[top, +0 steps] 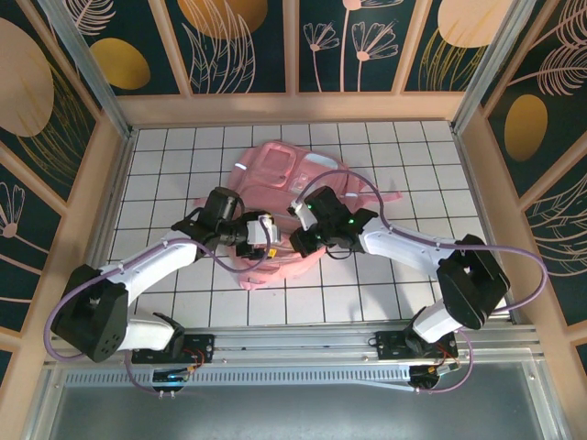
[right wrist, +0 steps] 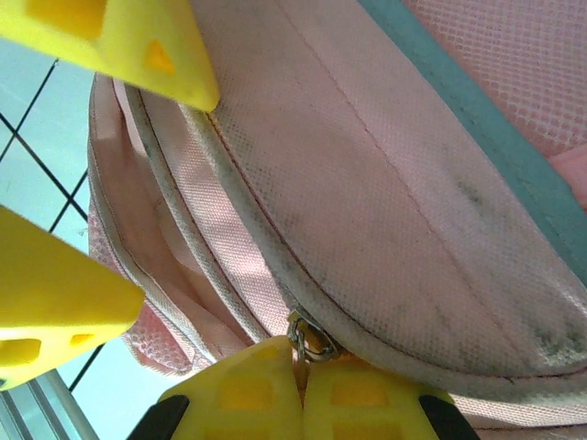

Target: Pack the student bag

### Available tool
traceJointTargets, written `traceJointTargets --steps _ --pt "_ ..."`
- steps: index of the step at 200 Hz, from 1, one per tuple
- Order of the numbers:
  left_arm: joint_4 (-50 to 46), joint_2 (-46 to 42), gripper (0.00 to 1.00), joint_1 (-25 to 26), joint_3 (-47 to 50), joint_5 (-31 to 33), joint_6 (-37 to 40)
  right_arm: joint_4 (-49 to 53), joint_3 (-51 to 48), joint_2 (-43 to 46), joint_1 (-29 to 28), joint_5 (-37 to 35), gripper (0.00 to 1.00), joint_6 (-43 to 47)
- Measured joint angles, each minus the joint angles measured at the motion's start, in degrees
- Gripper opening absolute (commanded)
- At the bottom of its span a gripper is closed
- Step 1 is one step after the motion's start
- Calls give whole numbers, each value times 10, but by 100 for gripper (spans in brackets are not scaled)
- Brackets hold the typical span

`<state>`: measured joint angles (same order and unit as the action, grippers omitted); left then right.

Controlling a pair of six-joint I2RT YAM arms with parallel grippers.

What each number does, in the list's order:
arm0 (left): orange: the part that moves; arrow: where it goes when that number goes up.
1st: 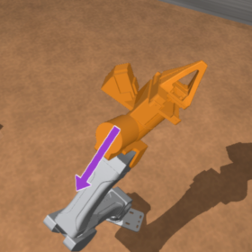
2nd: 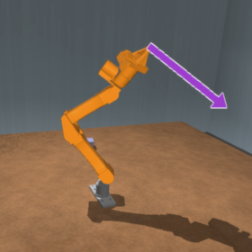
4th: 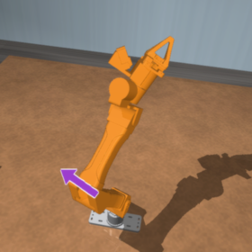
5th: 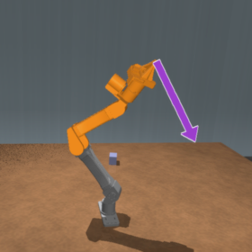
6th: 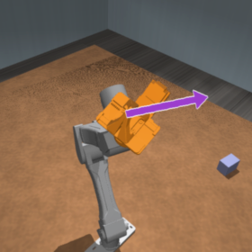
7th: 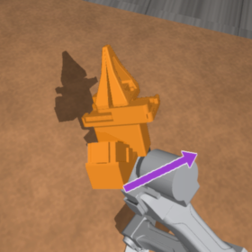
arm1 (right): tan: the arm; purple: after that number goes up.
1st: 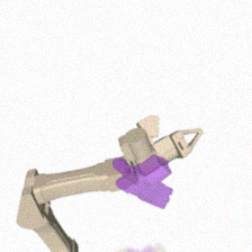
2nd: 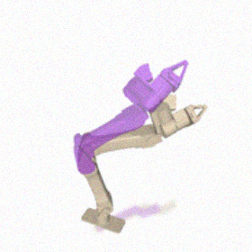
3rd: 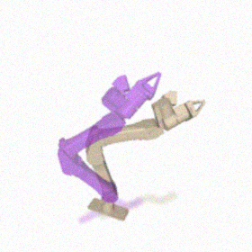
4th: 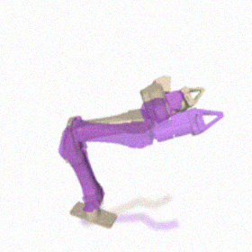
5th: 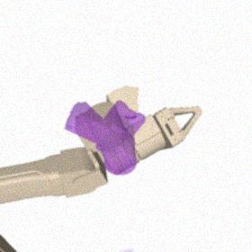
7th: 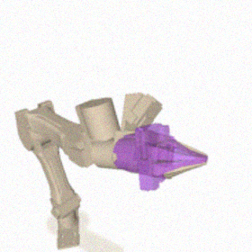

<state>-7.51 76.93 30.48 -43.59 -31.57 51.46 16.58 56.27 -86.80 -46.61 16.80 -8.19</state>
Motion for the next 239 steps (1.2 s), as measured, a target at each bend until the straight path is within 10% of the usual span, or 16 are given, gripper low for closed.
traceJointTargets --steps 50,93,239 --pt "52 18 62 5 -1 15 -46 19 24 2 -1 24 0 -2" --pt "50 46 0 25 -18 40 -42 42 26 6 -10 18 0 -16" --pt "-10 -12 0 -41 2 -30 127 106 33 17 51 -21 0 34"
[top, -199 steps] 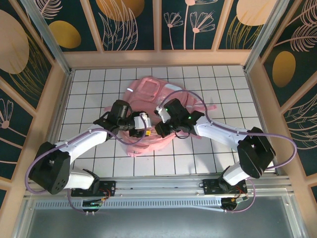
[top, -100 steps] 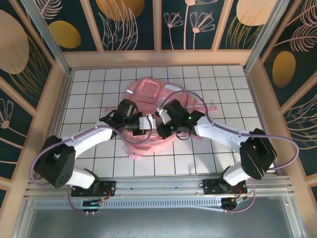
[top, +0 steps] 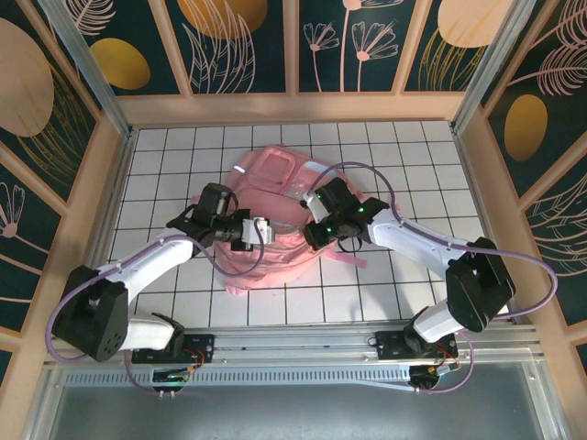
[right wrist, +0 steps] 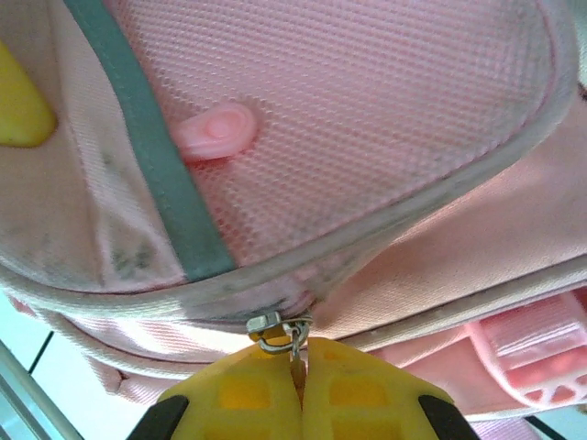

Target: Pack the student bag

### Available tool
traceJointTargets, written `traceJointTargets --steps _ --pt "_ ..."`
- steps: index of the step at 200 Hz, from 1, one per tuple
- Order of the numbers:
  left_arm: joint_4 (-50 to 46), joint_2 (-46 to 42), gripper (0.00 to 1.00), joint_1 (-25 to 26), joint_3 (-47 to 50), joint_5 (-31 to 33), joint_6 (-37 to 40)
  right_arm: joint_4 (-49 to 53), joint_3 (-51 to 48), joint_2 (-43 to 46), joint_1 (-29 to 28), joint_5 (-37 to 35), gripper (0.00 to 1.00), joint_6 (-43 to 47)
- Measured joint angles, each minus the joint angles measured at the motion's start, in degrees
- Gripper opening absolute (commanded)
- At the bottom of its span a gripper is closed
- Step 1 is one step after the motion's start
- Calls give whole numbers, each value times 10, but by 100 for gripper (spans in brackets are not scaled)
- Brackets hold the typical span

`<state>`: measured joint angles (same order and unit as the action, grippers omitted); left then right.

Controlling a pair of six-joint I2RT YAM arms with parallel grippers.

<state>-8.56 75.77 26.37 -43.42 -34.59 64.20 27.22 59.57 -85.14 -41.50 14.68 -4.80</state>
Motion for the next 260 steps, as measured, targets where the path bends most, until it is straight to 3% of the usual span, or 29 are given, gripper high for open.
traceJointTargets --steps 15,33,86,110,140,159,169,198,236,260 --pt "11 -18 2 -6 17 -3 -2 -2 0 0 0 21 0 5" --pt "29 -24 19 -14 29 -6 -24 -6 1 0 -3 32 0 11" --pt "40 44 23 -90 1 -17 -83 -29 7 0 -46 12 0 14" --pt "45 91 31 -105 -42 -9 -103 -39 11 -4 -64 8 0 9" --pt "54 101 31 -114 -65 -9 -107 -48 26 -27 -85 18 0 -3" --pt "40 82 48 -118 -59 -27 -85 -47 36 -45 -90 34 0 -4" --pt "30 57 51 -122 -43 -45 -78 -48 41 -57 -90 40 0 -4" --pt "-2 -11 55 -86 -4 -59 -62 -55 42 -69 -83 56 0 -4" --pt "-16 -11 58 -20 -3 -37 -56 -56 42 -69 -76 70 0 0" --pt "-14 16 50 -3 -9 -14 -55 -56 41 -69 -76 73 0 -1"
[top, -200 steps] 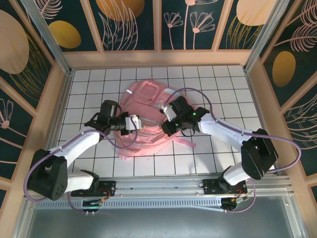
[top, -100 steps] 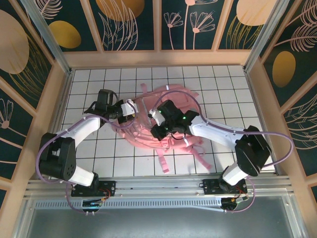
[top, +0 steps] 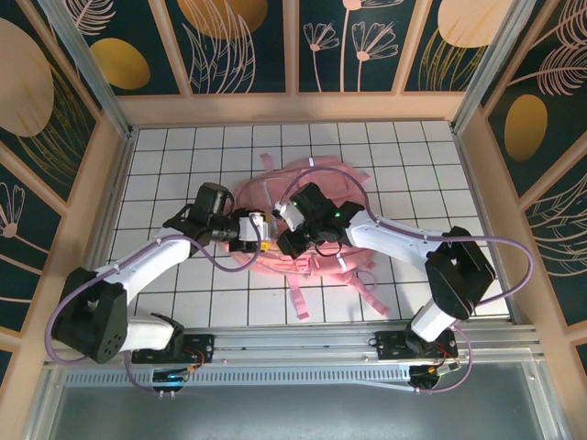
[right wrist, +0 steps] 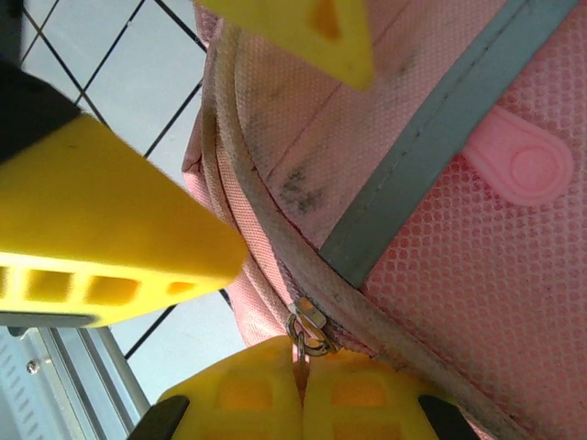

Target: Pack the student bag

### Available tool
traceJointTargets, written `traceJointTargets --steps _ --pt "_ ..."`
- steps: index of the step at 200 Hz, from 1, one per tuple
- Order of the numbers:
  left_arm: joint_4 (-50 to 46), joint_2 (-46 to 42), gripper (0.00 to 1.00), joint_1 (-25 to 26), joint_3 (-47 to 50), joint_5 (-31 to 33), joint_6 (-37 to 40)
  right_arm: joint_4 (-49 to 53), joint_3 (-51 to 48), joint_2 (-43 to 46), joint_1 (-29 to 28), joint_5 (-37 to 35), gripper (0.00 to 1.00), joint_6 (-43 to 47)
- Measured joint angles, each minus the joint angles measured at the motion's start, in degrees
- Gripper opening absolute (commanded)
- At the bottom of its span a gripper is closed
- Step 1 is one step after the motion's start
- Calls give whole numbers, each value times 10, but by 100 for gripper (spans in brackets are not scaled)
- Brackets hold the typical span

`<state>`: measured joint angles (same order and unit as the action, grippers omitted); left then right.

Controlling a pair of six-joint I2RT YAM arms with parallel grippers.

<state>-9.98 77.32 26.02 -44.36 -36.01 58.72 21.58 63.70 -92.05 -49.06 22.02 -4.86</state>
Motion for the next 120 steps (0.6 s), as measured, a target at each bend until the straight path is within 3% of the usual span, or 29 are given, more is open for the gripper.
traceJointTargets --steps 10,26,65,120 --pt "3 12 39 5 -3 15 3 -2 -1 0 0 0 0 -2" --pt "1 30 0 10 -11 33 3 -7 -8 0 1 -5 0 -5" --pt "-3 43 0 19 -29 57 19 -35 -33 2 24 -19 0 -29" --pt "16 47 0 29 -41 60 40 -83 -73 28 77 20 1 -46"
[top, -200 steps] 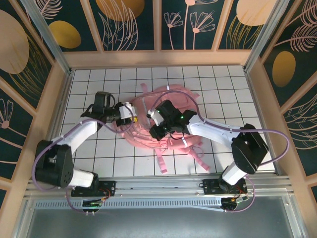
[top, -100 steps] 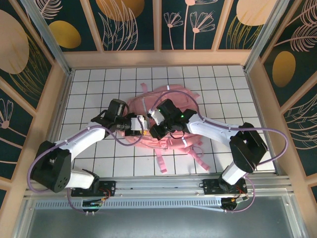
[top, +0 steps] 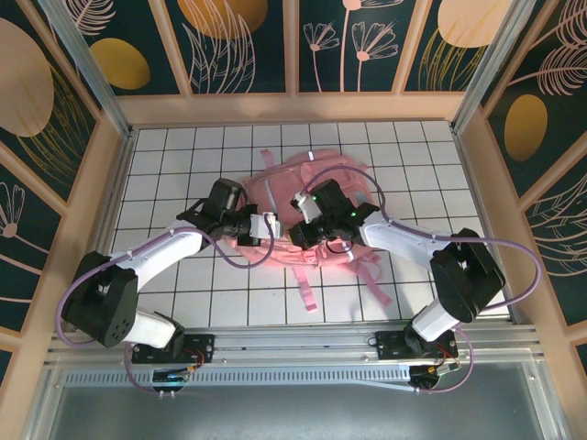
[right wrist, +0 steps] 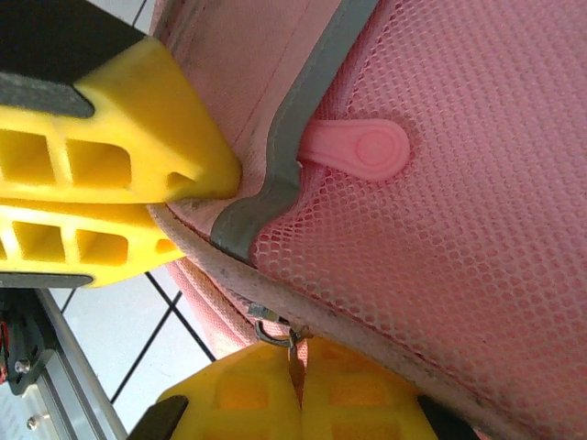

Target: Pack the student bag

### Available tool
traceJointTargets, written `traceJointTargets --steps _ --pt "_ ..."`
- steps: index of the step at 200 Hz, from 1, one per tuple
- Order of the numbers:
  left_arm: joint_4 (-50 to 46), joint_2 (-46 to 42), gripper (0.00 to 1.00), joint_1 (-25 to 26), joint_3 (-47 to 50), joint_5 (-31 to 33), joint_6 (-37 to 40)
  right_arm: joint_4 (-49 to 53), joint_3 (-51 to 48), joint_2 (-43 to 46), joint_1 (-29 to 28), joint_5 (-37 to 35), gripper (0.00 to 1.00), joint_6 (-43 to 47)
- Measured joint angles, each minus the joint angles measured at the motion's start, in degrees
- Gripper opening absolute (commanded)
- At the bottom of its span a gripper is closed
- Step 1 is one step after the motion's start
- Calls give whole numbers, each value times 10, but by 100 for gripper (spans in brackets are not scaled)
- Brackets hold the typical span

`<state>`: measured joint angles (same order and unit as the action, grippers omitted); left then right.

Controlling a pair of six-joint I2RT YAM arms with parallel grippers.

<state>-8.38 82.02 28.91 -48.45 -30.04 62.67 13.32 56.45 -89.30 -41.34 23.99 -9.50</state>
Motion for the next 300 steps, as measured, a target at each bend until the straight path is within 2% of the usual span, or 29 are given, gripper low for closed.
traceJointTargets --steps 13,37,46,63,77,100,114,119,123,125,127,147,174,201,223,241,271,300 --pt "6 0 0 0 0 -1 2 -1 0 1 4 2 6 0" --pt "4 0 0 0 0 2 3 7 0 5 7 -1 27 -1" --pt "2 0 16 -4 0 5 2 17 -4 12 15 -10 33 -3" --pt "-7 -4 29 -10 1 8 -24 29 -13 28 41 -42 46 -1" --pt "-7 -17 46 -13 2 9 -67 34 -23 51 58 -61 57 -4" --pt "36 -70 58 -15 10 16 -165 35 -30 113 61 -95 69 -12" --pt "81 -116 71 -15 22 28 -235 22 -30 154 64 -124 76 -14" --pt "97 -136 79 -15 28 37 -260 14 -32 170 66 -138 81 -14" --pt "109 -148 92 -15 33 48 -284 8 -33 181 69 -147 96 -11" --pt "112 -153 97 -15 35 50 -290 5 -34 187 70 -154 99 -12" --pt "119 -162 98 -15 37 56 -296 2 -35 195 73 -163 99 -17" --pt "172 -231 99 -15 69 129 -393 -30 -47 254 92 -263 99 -18" --pt "219 -312 99 -16 131 254 -476 -104 -99 340 147 -390 99 9" --pt "242 -372 99 -45 205 397 -550 -249 -234 415 206 -442 99 103" --pt "254 -390 99 -107 258 470 -604 -321 -333 424 299 -436 99 104" --pt "279 -386 99 -127 308 505 -624 -367 -394 412 366 -407 99 99" --pt "355 -327 99 -151 370 511 -645 -490 -468 362 383 -353 99 105" --pt "463 -232 99 -173 403 495 -648 -646 -496 234 392 -287 99 107"
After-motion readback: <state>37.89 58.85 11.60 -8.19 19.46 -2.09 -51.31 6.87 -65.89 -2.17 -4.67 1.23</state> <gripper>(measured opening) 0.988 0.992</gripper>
